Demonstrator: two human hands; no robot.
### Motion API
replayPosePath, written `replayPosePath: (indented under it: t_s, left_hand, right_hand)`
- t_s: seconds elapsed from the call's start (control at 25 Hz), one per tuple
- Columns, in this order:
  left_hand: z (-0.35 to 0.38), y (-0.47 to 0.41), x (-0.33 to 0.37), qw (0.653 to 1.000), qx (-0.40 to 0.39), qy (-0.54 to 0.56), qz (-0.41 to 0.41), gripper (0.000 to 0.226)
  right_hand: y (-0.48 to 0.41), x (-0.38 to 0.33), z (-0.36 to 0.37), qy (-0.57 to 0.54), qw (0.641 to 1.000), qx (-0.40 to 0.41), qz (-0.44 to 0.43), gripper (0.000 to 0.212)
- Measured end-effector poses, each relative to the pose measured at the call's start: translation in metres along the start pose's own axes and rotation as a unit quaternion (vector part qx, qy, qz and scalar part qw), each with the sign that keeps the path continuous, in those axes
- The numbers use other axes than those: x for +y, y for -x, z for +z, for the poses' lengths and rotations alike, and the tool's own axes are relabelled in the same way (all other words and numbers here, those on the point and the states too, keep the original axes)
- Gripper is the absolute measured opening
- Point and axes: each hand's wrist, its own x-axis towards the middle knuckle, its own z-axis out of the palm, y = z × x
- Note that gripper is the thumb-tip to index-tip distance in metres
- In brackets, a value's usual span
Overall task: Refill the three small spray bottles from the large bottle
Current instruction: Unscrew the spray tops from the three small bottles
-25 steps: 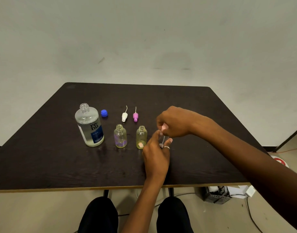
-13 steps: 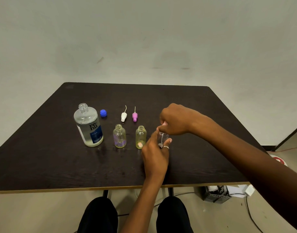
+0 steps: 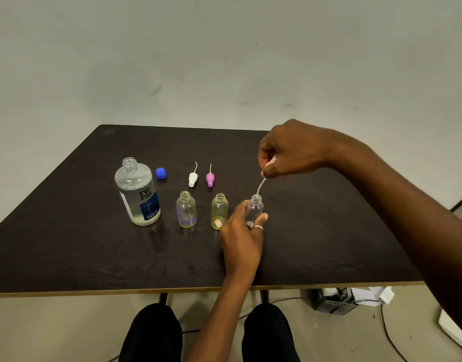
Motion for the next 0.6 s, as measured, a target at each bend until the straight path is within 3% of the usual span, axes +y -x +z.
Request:
replayPosePath:
  t_s: [0.36,0.6]
  left_hand:
    - [-0.003,0.001,0.003,1.000,-0.013,0.003,-0.018,0.048]
    - [-0.003,0.001,0.004,1.000,-0.014,-0.002,-0.019,0.048]
  right_hand:
    - [-0.001,0.017,-0.018,-0.079,0.992,0.092,0.030,0.009]
    - [-0.043,0.032,0.032,-0.085,0.996,0.032,0.015,0.037]
